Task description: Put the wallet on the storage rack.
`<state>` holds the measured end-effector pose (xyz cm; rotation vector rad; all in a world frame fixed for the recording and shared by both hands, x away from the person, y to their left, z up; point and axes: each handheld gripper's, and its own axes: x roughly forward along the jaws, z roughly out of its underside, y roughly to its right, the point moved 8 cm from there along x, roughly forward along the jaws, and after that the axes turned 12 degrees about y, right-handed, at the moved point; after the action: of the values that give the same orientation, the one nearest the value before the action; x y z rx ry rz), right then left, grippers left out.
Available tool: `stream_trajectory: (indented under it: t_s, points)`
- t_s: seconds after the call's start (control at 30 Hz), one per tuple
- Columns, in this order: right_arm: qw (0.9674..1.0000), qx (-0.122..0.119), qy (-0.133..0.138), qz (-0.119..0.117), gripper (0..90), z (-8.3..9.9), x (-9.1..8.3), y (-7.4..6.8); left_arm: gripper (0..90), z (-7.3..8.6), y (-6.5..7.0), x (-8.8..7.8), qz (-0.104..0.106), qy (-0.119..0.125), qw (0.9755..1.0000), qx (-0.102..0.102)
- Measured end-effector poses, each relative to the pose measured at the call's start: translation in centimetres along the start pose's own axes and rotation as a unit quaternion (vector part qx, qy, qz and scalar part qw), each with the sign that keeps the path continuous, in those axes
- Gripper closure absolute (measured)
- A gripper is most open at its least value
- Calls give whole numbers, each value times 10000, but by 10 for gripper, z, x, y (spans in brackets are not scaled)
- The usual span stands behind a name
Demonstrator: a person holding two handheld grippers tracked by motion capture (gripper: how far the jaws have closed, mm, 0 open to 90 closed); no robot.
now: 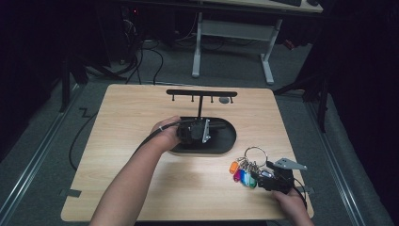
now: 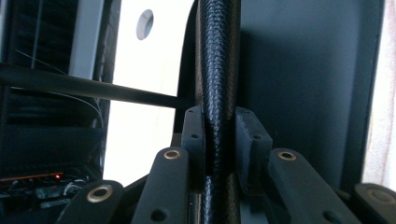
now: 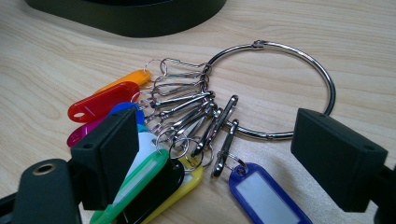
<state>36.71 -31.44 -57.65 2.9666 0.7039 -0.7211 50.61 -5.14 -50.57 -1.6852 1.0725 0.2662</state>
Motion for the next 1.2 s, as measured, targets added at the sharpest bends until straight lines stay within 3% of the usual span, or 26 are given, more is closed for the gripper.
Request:
stream_trajectory:
  t_s: [0.13, 0.43, 0.67, 0.73, 0.8, 1.07, 1.13, 1.2]
  points:
    - [10000, -31, 10, -16, 151, 0, 0, -1, 760, 5, 0, 6, -27, -66, 10000, 70]
    - [10000, -19, -11, -27, 151, 0, 0, -1, 755, 14, 6, 10, 78, -114, 9999, 8]
    - [10000, -60, -39, -15, 152, 1, 0, -1, 719, 14, 11, 10, 287, -179, 9991, -239]
    - [10000, -54, -54, -31, 151, 1, 0, -2, 689, 13, 14, 11, 439, -190, 9975, -528]
    - [10000, -54, -55, -37, 151, 1, 0, -1, 681, 14, 18, 11, 541, -146, 9963, -651]
    - [9999, -76, -63, -47, 152, 1, 1, -1, 619, 17, 27, 13, 776, -172, 9926, -921]
    - [9999, -42, -78, -48, 152, 1, 1, -2, 602, 15, 27, 8, 878, -99, 9907, -1036]
    - [10000, -38, -76, -51, 152, 1, 1, -2, 596, 14, 27, 6, 875, -71, 9903, -1075]
